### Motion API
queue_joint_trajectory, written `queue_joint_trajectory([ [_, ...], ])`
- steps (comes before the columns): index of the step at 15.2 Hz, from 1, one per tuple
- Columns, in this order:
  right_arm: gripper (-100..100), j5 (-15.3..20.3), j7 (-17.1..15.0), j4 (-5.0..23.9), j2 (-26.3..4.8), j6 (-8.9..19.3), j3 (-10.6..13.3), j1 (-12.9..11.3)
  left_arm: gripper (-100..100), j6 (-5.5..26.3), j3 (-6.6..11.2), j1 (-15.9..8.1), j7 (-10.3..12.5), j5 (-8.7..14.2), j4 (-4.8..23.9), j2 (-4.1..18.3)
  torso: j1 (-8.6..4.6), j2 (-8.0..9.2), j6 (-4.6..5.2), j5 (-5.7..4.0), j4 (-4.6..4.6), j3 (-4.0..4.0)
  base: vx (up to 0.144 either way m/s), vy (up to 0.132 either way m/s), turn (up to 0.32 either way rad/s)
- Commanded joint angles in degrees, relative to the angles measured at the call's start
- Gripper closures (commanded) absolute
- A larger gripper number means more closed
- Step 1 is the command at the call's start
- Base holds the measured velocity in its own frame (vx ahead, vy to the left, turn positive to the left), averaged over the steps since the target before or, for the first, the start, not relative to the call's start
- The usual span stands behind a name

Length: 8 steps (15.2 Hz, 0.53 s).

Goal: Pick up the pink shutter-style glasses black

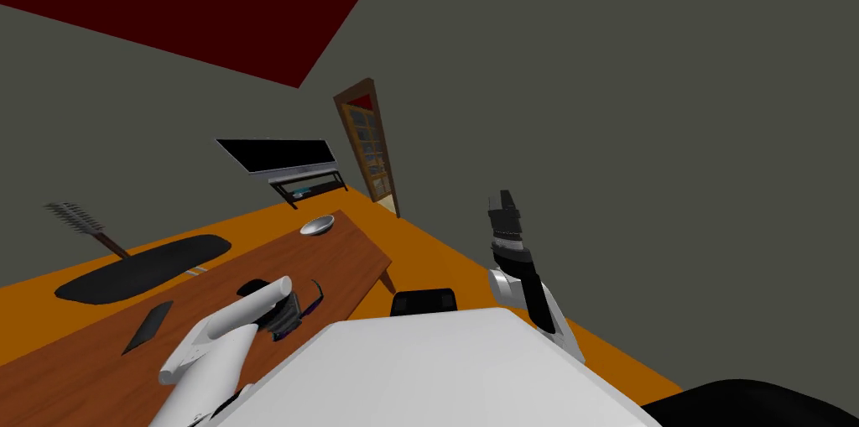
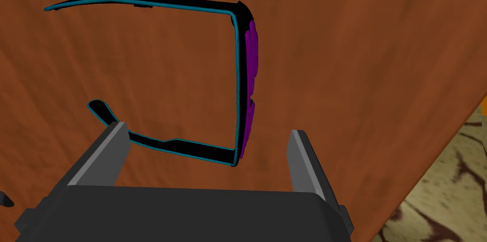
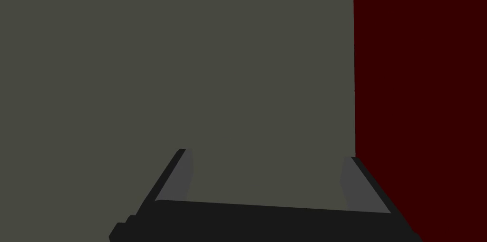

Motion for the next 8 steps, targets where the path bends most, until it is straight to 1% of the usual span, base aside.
queue_joint_trajectory([
  [1, 0, 0.0, 0.0, 0.0, 0.0, 0.0, 0.0, 0.0, -100, 2.17, 1.09, -0.51, 0.31, 0.41, 1.57, 0.29, 0.0, 0.0, 0.0, 0.0, 0.0, 0.0, -0.003, 0.015, -0.149],
  [2, 0, 0.0, 0.0, 0.0, 0.0, 0.0, 0.0, 0.0, -100, 3.4, 1.67, -0.83, 0.57, 0.57, 2.38, 0.37, 0.0, 0.0, 0.0, 0.0, 0.0, 0.0, -0.005, 0.019, -0.19],
  [3, 0, 0.0, 0.0, 0.0, 0.0, 0.0, 0.0, 0.0, -100, 3.4, 1.67, -0.83, 0.57, 0.57, 2.38, 0.37, 0.01, 0.01, 0.01, 0.0, 0.0, 0.0, -0.005, 0.019, -0.12],
  [6, 0, 0.0, 0.0, 0.0, 0.0, 0.0, 0.0, 0.0, -100, 5.9, 2.85, -1.47, 1.08, 0.88, 4.04, 0.51, 0.0, 0.0, 0.0, 0.0, 0.0, 0.0, -0.003, 0.015, -0.115],
  [7, 0, 0.0, 0.0, 0.0, 0.0, 0.0, 0.0, 0.0, -100, 4.96, 2.37, -1.28, 0.95, 0.69, 3.31, 0.41, 0.0, 0.0, 0.0, 0.0, 0.0, 0.0, -0.002, 0.013, -0.048],
  [8, 0, 0.0, 0.0, 0.0, 0.0, 0.0, 0.0, 0.0, -100, 3.28, 1.83, -1.44, 1.11, 0.53, 4.96, -0.05, -0.01, 0.0, -0.02, 0.0, 0.0, 0.0, 0.009, 0.021, 0.031],
])
